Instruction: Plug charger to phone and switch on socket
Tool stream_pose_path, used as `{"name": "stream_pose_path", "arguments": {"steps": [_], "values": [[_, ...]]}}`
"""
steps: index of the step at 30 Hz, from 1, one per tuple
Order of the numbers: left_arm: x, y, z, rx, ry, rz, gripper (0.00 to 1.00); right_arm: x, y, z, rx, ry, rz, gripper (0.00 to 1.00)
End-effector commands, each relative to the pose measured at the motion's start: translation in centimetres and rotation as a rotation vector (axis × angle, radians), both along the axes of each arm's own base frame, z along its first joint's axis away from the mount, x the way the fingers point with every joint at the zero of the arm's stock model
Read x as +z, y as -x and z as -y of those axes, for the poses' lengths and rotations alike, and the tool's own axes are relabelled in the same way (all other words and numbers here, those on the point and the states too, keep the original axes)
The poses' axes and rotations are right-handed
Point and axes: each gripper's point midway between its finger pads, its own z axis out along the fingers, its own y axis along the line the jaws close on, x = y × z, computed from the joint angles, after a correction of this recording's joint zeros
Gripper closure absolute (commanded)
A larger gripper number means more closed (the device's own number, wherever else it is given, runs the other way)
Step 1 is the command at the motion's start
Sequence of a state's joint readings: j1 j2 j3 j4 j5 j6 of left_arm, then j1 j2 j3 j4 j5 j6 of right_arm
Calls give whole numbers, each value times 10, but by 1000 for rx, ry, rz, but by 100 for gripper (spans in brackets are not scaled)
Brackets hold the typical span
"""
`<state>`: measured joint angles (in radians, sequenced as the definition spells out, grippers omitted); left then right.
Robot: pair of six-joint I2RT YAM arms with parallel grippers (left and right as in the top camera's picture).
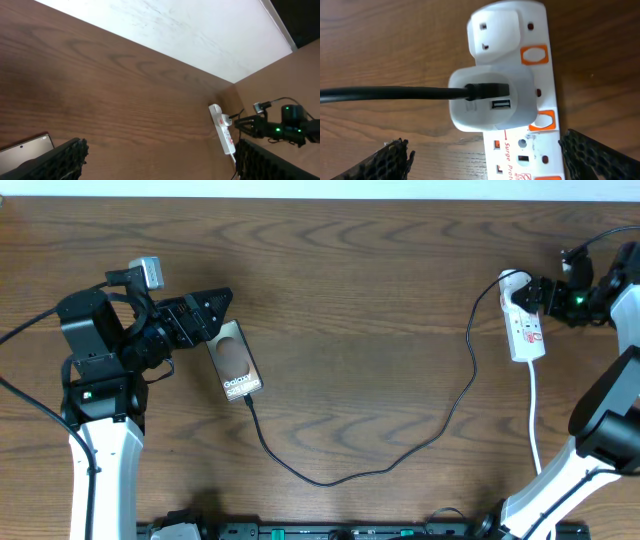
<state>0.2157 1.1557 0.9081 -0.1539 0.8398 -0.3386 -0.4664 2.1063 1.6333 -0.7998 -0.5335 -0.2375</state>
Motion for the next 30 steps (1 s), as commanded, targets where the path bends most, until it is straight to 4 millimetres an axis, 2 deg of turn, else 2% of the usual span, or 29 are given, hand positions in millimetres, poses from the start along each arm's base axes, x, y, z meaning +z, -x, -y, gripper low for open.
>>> {"name": "stream_pose_path", "arguments": {"steps": [1, 18, 30], "values": [[3, 0, 1, -14, -8, 15, 5, -20, 4, -9, -1, -44, -49, 5], [3, 1, 0, -13, -8, 14, 5, -17, -6, -12, 27, -56, 7, 1], [0, 2, 1, -13, -5, 0, 5, -18, -7, -21, 26, -119, 7, 1]]}}
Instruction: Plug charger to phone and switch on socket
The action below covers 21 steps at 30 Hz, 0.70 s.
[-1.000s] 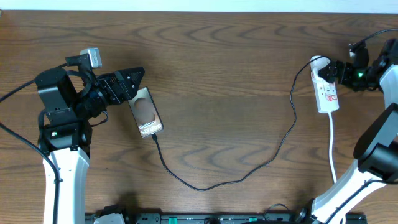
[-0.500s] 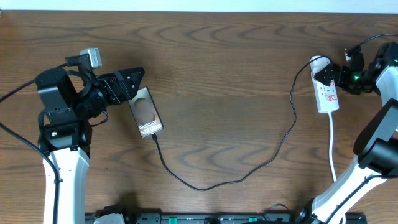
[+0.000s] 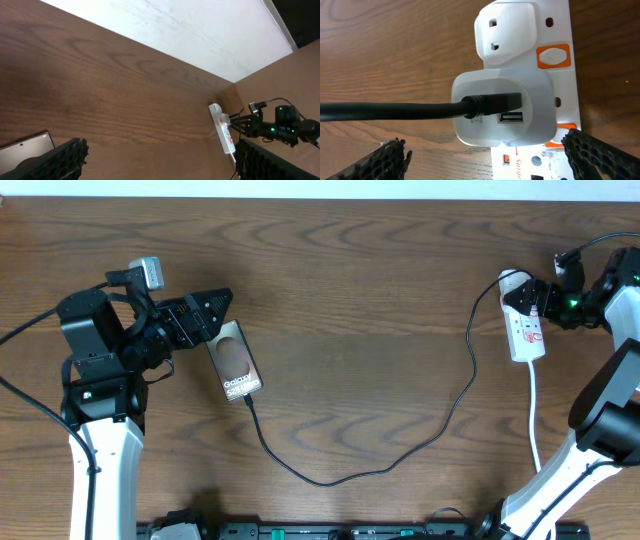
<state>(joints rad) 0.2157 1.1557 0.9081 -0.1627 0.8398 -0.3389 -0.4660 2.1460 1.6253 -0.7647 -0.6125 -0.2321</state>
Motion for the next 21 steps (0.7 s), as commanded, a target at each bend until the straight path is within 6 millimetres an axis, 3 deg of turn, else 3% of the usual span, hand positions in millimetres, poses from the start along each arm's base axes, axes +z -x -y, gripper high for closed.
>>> {"name": "stream_pose_path", "arguments": {"steps": [1, 10, 21], "values": [[2, 1, 1, -14, -7, 7, 5, -7, -1, -11, 6, -44, -16, 1], [1, 1, 1, -14, -6, 5, 5, -18, 0, -13, -18, -62, -53, 1], [1, 1, 1, -14, -6, 6, 5, -22, -7, -33, 15, -71, -57, 1]]}}
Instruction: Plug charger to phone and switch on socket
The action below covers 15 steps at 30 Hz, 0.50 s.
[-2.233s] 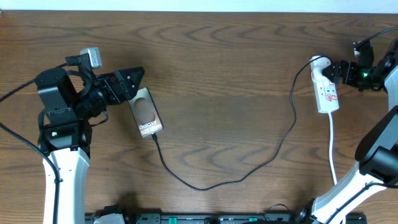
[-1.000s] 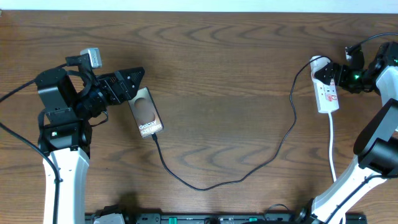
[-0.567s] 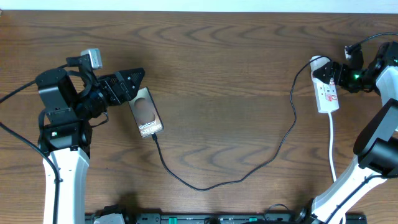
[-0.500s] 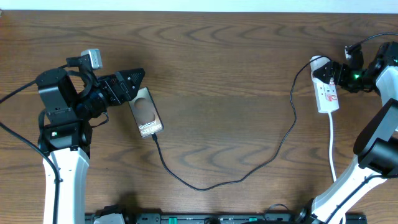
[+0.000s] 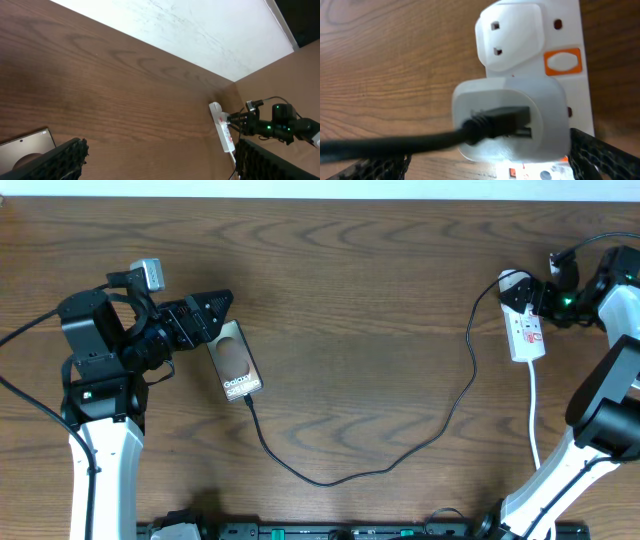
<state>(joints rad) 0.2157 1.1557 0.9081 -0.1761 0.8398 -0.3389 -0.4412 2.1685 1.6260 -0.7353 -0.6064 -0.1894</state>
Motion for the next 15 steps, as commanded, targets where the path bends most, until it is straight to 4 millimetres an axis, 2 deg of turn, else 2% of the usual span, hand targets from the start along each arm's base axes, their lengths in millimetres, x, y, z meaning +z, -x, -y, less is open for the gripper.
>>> {"name": "stream_pose_path", "arguments": {"steps": [1, 7, 15], "values": [[4, 0, 0, -14, -9, 19, 5, -13, 0, -27, 28, -60, -43, 2], [4, 0, 0, -14, -9, 18, 5, -14, 0, -32, 30, -62, -53, 1], [4, 0, 0, -14, -9, 19, 5, -17, -1, -25, 13, -24, -64, 2]]}}
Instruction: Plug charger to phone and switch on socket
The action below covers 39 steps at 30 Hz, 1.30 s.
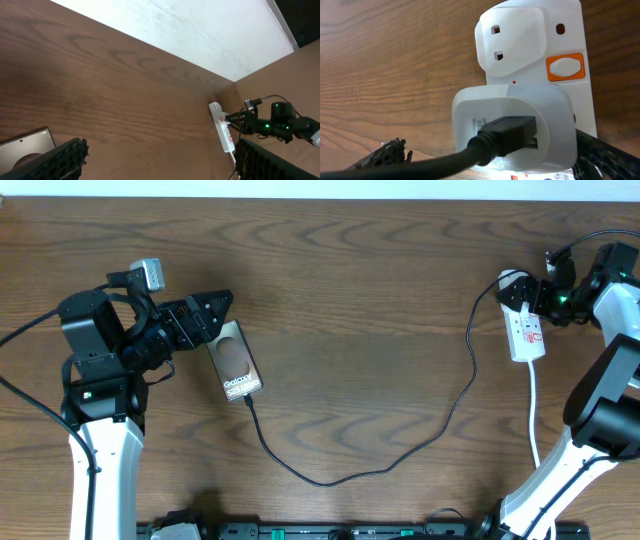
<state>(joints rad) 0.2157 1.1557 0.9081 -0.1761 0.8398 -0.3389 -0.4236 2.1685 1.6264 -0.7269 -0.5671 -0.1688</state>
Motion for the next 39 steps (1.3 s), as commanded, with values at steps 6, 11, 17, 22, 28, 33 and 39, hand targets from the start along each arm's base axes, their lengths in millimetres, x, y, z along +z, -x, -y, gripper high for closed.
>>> {"name": "stream_pose_path", "arguments": {"steps": [6, 11, 17, 22, 28, 33, 39], "values": [[4, 0, 0, -12, -10, 19, 5, -13, -1, -21, 21, -42, -36, 2], [3, -1, -2, 0, -16, 17, 5, -7, -5, -18, 18, -36, -25, 1], [3, -1, -2, 0, -16, 17, 5, -2, -6, -12, 6, -26, -28, 2], [3, -1, -2, 0, -16, 17, 5, -6, -1, -7, -6, 0, -56, 1], [3, -1, -2, -1, -16, 17, 5, -5, -2, -5, -9, 9, -53, 1], [3, -1, -2, 0, -16, 17, 5, -1, -5, -4, -9, 12, -45, 1], [3, -1, -2, 0, -16, 17, 5, -1, -5, -3, -11, 14, -44, 1]]}}
